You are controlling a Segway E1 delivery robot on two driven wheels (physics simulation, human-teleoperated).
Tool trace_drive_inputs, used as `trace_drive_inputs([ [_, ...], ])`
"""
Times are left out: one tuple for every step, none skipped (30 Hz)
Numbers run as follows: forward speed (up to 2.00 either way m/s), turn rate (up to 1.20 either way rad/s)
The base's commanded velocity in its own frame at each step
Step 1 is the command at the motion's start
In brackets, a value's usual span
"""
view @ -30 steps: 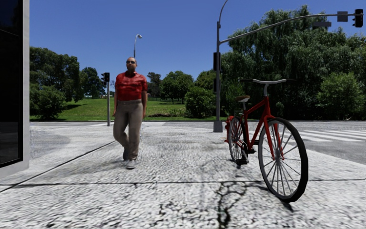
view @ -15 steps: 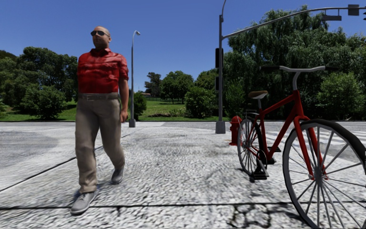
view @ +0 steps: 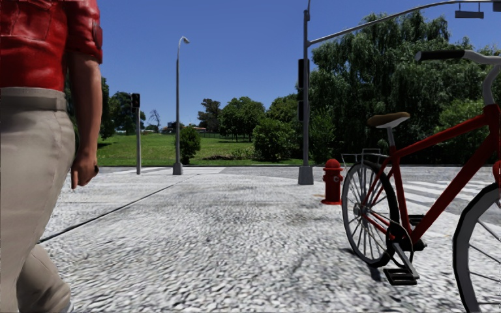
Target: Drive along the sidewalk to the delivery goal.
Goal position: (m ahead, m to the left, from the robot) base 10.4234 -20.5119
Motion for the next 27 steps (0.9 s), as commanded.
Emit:
trace_drive_inputs([
  [1.07,0.00],
  [1.07,0.00],
  [1.07,0.11],
  [1.07,0.33],
  [1.07,0.33],
  [1.06,0.40],
  [1.03,0.42],
  [1.03,0.42],
  [0.97,0.42],
  [0.94,0.42],
  [0.94,0.42],
  [0.94,0.42],
  [0.93,0.42],
  [0.93,0.42],
  [0.93,0.42],
  [0.93,0.42],
  [0.93,0.42],
  [0.93,0.42],
  [0.93,0.42],
  [0.93,0.38],
  [0.93,0.20],
  [0.93,0.20],
  [0.93,0.07],
  [0.93,0.00],
  [0.93,0.00],
  [0.93,0.00],
  [0.93,0.00],
])
